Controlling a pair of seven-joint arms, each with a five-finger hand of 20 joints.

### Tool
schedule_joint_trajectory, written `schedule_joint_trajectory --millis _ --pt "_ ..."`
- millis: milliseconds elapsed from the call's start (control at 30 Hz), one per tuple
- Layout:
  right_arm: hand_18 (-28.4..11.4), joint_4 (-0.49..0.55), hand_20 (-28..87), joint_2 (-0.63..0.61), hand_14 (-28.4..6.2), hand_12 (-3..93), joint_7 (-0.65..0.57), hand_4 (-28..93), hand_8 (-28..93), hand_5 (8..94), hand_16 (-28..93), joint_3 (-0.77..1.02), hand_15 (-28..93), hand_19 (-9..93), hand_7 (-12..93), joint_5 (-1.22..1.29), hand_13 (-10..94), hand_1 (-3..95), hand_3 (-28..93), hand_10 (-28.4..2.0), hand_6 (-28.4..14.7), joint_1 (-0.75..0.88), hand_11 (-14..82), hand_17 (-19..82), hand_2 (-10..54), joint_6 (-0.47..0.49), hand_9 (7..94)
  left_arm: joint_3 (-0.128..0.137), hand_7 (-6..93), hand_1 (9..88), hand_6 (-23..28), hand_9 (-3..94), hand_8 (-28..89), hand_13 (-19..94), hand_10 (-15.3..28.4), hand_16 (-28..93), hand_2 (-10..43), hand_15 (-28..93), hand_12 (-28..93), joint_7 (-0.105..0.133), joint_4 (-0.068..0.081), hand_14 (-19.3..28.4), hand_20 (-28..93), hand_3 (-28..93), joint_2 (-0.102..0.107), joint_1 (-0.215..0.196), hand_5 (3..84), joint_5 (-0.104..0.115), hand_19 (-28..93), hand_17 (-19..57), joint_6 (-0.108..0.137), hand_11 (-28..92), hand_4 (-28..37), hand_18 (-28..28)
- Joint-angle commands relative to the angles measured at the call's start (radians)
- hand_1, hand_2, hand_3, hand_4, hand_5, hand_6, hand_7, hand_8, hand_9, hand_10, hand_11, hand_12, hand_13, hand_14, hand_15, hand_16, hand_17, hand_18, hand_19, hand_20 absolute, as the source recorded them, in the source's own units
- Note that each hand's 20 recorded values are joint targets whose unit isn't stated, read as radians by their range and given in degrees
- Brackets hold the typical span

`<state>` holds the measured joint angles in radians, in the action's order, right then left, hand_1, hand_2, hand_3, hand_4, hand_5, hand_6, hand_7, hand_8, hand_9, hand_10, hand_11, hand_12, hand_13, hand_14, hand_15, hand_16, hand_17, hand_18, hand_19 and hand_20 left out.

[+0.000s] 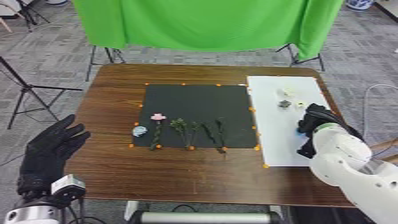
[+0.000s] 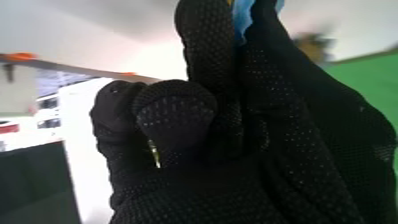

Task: Arrange flowers

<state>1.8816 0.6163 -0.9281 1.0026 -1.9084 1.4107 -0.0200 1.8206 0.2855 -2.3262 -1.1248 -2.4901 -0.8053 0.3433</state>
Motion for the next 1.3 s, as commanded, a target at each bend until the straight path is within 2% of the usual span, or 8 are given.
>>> schedule_joint_trajectory --millis 33,300,367,467,633,933,1033,1300 --pt "-26.1 0.091 46 0.074 -4.8 32.9 0.062 -28 2 82.0 17 0.003 76 93 31 -0.032 84 53.2 80 -7.3 -1.7 -0.071 26.8 42 -9.5 0.007 90.5 0.009 15.6 25.4 11.7 40.0 -10 31 20.2 -10 3.9 53 10 0.002 -0.011 27.2 -7 83 -0.006 -0.026 43.0 0.001 65 -5.7 0.014 28 -18.6 24.6" --pt "-26.2 0.118 47 0.203 -4.7 33.0 0.124 -28 3 82.4 18 -0.099 76 93 30 -0.011 84 53.4 81 -7.8 -1.8 -0.213 27.0 43 -9.5 0.051 90.7 0.022 15.6 25.5 11.8 40.0 -10 31 20.2 -10 3.8 53 10 -0.012 -0.015 27.3 -7 83 -0.012 -0.029 43.0 -0.006 65 -5.7 0.006 28 -18.6 24.5" --pt "-25.9 0.1 47 0.24 -4.7 33.0 0.139 -28 3 82.5 18 -0.153 76 93 30 -0.007 84 53.4 81 -7.6 -1.9 -0.266 27.0 43 -9.5 0.046 90.7 0.017 15.5 25.5 11.8 40.0 -10 31 20.2 -10 3.9 53 10 -0.008 -0.014 27.3 -6 83 -0.007 -0.029 43.0 -0.002 65 -5.7 0.012 28 -18.7 24.5" --pt "-25.8 0.054 47 0.326 -4.7 33.0 0.156 -28 3 82.5 18 -0.217 76 93 30 -0.009 84 53.4 81 -7.6 -1.9 -0.338 27.0 44 -9.5 0.061 90.7 0.02 15.5 25.5 11.8 40.0 -10 31 20.1 -10 3.9 53 10 -0.03 -0.013 27.3 -6 83 -0.012 -0.017 43.0 -0.01 65 -5.7 0.004 28 -18.7 24.5" --pt "-25.6 -0.03 47 0.415 -4.8 33.1 0.154 -28 3 82.6 18 -0.373 76 93 29 -0.001 84 53.4 81 -7.7 -1.9 -0.469 27.0 44 -9.5 0.027 90.7 0.022 15.5 25.5 11.8 40.0 -10 31 20.1 -10 3.9 53 10 -0.031 -0.015 27.3 -6 83 -0.003 -0.013 43.0 -0.014 65 -5.7 -0.003 28 -18.7 24.5" --pt "-25.1 -0.14 47 0.522 -5.0 33.4 0.142 -28 3 82.3 19 -0.437 76 93 30 0.022 83 53.2 81 -7.1 -1.8 -0.485 27.4 43 -9.5 0.003 90.1 0.016 15.5 25.5 11.8 40.0 -10 31 20.2 -10 3.9 53 10 -0.067 0.001 27.3 -6 83 -0.005 0.036 43.0 -0.024 65 -5.7 -0.025 28 -18.7 24.5" --pt "-25.1 -0.159 47 0.547 -5.0 33.3 0.134 -28 3 82.1 19 -0.466 76 93 30 0.027 83 53.1 81 -7.1 -1.8 -0.494 27.5 43 -9.5 -0.018 90.0 0.015 15.5 25.5 11.8 40.0 -10 31 20.1 -10 3.9 53 10 -0.064 0.003 27.3 -6 83 -0.005 0.038 43.0 -0.021 65 -5.7 -0.022 28 -18.6 24.5" --pt "-25.1 -0.182 46 0.581 -5.1 33.1 0.139 -28 3 81.7 19 -0.526 76 93 31 0.033 83 52.7 81 -7.0 -1.5 -0.493 28.0 43 -9.5 -0.048 89.8 0.001 15.5 25.4 11.8 40.0 -10 31 20.2 -10 3.9 53 10 -0.08 0.02 27.2 -6 84 -0.002 0.078 43.0 -0.027 65 -5.7 -0.047 28 -18.6 24.5"
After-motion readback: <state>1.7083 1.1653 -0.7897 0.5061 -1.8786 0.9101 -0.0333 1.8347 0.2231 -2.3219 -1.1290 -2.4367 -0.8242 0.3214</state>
